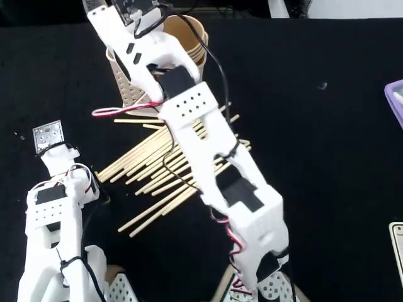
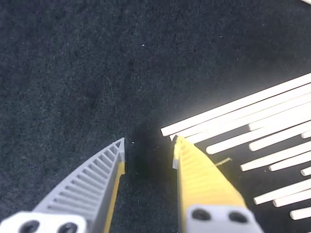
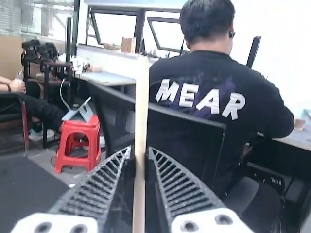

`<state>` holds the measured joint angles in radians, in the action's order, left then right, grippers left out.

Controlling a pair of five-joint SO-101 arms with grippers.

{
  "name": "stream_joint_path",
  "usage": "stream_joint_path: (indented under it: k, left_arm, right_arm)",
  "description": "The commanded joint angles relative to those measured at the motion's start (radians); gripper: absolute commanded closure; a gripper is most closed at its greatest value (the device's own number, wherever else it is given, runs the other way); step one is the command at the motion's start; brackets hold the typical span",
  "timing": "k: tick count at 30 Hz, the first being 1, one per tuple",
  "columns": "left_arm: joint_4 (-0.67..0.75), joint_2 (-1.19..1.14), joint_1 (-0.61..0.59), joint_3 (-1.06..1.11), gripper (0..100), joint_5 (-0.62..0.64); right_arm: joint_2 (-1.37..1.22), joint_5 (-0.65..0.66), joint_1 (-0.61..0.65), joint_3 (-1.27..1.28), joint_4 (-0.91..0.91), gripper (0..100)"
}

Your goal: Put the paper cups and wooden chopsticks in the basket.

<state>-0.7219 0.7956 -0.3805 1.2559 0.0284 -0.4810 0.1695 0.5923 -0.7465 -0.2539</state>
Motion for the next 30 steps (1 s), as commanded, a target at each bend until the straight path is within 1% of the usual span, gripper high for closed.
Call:
stream_joint_path:
  k: [1,5,10,19,22,27,30]
  left_arm:
    - [0.015,0.025,-0.002,-0.005,83,0.008]
    - [0.015,0.025,-0.002,-0.005,83,0.008]
    - [0.015,0.025,-0.002,-0.005,83,0.008]
    - [0.015,0.025,-0.002,-0.005,83,0.008]
    - [0.015,0.025,-0.002,-0.005,83,0.008]
    - [0.015,0.025,-0.002,-0.005,83,0.006]
    - [0.015,0.025,-0.002,-0.005,83,0.006]
  right_arm:
    - [-0.013,-0.011,-0.020,-0.151,-0.015,98.8]
    - [-0.053,-0.011,-0.021,-0.229,-0.069,98.8]
    - [-0.133,-0.011,-0.021,-0.239,-0.120,98.8]
    - [-0.142,-0.012,-0.017,-0.262,-0.319,98.5]
    - [-0.108,-0.014,-0.015,-0.331,-0.480,96.4]
    - [-0.067,-0.017,-0.020,-0.484,-0.761,83.4]
    - [-0.048,-0.017,-0.020,-0.593,-0.964,82.8]
